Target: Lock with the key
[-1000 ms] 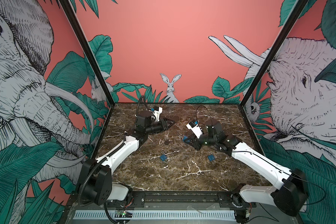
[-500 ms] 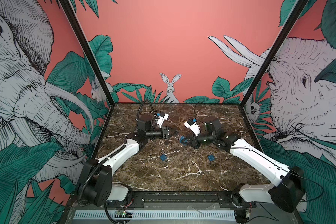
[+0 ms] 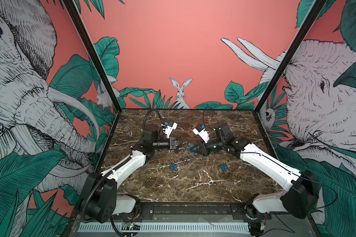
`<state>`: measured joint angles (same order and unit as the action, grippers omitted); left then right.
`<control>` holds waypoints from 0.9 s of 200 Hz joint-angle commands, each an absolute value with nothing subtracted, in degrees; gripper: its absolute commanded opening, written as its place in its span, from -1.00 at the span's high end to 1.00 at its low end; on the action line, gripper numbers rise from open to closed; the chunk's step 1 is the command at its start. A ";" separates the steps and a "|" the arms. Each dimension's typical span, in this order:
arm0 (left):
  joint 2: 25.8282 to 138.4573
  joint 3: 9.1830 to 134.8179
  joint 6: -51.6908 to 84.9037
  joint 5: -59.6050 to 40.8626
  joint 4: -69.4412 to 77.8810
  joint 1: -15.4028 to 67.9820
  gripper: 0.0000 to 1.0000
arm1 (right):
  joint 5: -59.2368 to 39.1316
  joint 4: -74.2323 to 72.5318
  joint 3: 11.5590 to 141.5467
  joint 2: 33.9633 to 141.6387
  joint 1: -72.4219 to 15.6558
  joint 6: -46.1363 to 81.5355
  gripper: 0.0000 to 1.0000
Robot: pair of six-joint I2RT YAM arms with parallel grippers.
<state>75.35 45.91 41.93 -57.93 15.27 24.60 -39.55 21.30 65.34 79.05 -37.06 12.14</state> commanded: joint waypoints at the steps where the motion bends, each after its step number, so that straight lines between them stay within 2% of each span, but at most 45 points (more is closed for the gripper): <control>1: 73.24 45.12 40.32 -59.50 14.96 24.00 0.47 | -41.13 18.41 67.46 78.95 -36.91 12.74 1.00; 51: 72.91 44.25 39.44 -59.66 13.97 23.24 0.52 | -42.12 18.08 67.91 78.86 -36.91 13.12 1.00; 71: 72.81 44.10 39.43 -59.72 13.97 23.20 0.60 | -42.66 17.76 67.94 78.84 -36.91 13.44 1.00; 114: 72.84 44.30 39.24 -60.01 13.66 23.12 0.82 | -44.20 16.84 67.99 78.62 -36.91 14.45 1.00; 133: 72.96 44.18 39.00 -60.05 13.48 23.07 1.00 | -45.12 16.09 67.90 78.37 -36.91 15.17 1.00; 180: 73.63 43.86 36.97 -59.54 11.50 23.13 1.00 | -50.79 11.14 67.38 76.88 -36.91 20.01 1.00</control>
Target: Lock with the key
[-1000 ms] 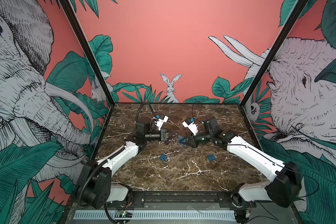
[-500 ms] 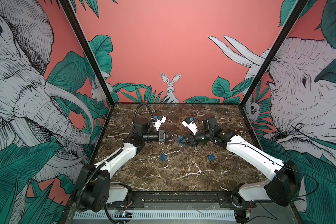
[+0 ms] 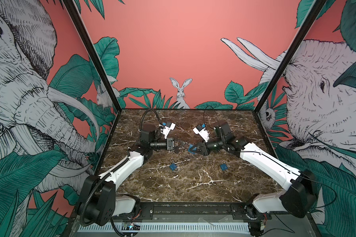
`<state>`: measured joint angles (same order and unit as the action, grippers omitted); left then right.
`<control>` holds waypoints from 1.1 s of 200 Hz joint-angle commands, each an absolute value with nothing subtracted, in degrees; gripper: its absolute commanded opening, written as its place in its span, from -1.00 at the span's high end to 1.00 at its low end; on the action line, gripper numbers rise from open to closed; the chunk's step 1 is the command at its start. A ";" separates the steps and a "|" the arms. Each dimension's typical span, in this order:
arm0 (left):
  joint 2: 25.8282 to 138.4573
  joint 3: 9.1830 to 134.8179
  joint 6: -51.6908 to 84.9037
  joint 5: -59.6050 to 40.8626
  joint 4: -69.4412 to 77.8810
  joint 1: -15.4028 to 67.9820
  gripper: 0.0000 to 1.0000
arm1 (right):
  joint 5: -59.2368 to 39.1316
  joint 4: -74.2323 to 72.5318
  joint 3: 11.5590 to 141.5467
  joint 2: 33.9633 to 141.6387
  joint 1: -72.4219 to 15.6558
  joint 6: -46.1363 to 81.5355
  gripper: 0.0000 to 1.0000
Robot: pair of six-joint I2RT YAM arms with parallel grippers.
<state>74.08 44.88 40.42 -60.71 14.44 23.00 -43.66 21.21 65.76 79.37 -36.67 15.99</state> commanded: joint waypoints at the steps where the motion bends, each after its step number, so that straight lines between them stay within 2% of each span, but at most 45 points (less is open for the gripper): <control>1: 73.60 43.86 36.85 -59.48 11.37 23.12 1.00 | -51.01 10.93 67.31 76.85 -36.91 20.20 1.00; 60: 75.10 42.89 35.76 -56.02 12.95 23.12 1.00 | -59.05 -0.58 63.79 73.39 -36.91 31.26 1.00; 147: 75.77 41.86 33.59 -51.21 13.27 23.88 1.00 | -63.01 -22.51 57.33 71.87 -36.91 47.66 1.00; 220: 76.56 41.16 31.77 -48.21 12.78 27.48 1.00 | -62.31 -22.93 56.82 70.85 -36.93 48.07 1.00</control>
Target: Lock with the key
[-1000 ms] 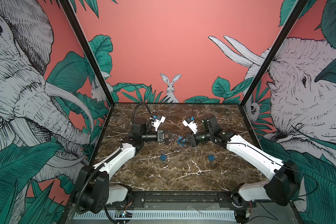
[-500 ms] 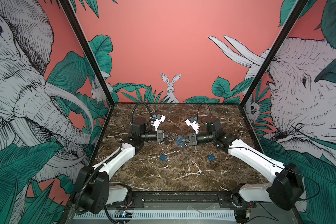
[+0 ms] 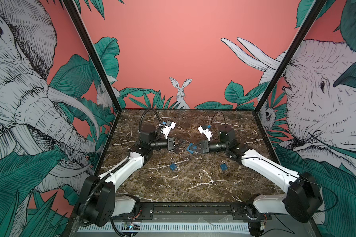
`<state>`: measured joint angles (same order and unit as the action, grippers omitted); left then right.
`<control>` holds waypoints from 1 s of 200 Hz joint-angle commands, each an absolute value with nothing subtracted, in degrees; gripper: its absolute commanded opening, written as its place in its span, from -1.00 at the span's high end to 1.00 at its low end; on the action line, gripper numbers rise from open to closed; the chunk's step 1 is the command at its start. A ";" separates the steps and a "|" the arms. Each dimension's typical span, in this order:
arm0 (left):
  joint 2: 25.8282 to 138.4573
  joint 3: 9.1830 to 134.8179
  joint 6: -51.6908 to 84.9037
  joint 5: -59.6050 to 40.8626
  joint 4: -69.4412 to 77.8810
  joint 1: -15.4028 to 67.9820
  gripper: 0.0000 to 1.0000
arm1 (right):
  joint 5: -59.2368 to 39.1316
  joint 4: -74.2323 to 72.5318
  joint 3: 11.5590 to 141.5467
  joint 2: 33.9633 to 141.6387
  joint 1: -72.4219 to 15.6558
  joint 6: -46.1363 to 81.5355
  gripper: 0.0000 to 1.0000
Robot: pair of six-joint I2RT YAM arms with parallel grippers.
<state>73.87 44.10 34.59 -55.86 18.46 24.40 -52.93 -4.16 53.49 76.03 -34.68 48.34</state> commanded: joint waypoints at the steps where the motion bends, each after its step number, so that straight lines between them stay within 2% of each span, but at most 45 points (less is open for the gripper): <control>1: 76.51 41.10 31.75 -48.19 12.80 27.49 1.00 | -62.27 -22.98 56.84 70.89 -36.92 48.07 1.00; 73: 76.97 36.88 32.62 -46.22 17.34 28.00 1.00 | -62.89 -25.29 57.04 71.88 -36.91 49.97 1.00; 116: 77.27 33.88 36.17 -45.81 25.09 28.64 1.00 | -62.69 -24.77 57.44 72.02 -36.91 49.85 1.00; 200: 69.87 29.25 38.79 -44.56 23.71 32.06 1.00 | -59.98 -18.54 58.35 72.26 -36.91 44.65 1.00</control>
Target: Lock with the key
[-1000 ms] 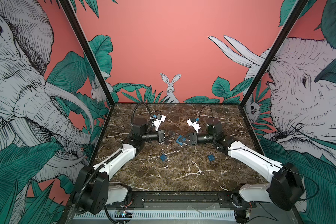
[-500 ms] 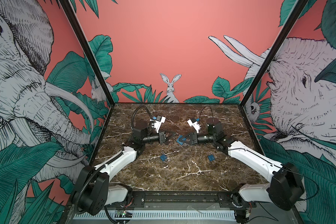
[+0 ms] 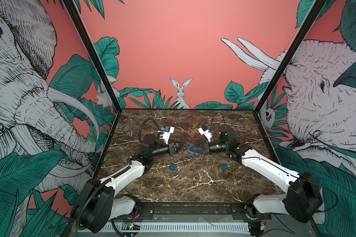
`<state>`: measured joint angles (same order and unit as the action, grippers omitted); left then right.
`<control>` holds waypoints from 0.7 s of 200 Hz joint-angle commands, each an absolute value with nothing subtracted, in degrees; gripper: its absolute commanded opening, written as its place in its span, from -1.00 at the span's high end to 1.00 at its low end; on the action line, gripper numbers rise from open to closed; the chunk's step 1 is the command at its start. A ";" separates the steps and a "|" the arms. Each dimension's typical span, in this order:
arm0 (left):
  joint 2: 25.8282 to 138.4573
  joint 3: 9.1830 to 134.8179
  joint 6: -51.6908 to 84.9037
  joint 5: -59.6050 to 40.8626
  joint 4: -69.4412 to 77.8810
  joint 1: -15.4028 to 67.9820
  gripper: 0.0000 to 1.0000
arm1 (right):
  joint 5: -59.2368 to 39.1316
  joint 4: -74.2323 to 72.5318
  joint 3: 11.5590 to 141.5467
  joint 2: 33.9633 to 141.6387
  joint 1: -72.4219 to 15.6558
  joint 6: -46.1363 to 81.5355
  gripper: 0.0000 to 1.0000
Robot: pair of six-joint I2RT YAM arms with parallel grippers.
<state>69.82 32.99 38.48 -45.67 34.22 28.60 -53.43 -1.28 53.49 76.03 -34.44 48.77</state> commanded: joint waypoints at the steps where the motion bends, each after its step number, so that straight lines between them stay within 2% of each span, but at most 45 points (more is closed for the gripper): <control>1: 69.83 29.22 38.82 -44.56 23.72 32.12 1.00 | -60.05 -18.54 58.36 72.25 -36.91 44.65 1.00; 79: 66.55 26.51 42.34 -43.68 25.89 35.53 1.00 | -60.00 -20.12 58.45 74.21 -36.96 45.34 1.00; 140: 67.84 28.18 45.20 -43.20 28.67 39.77 1.00 | -59.18 -15.96 59.57 74.85 -37.35 42.16 1.00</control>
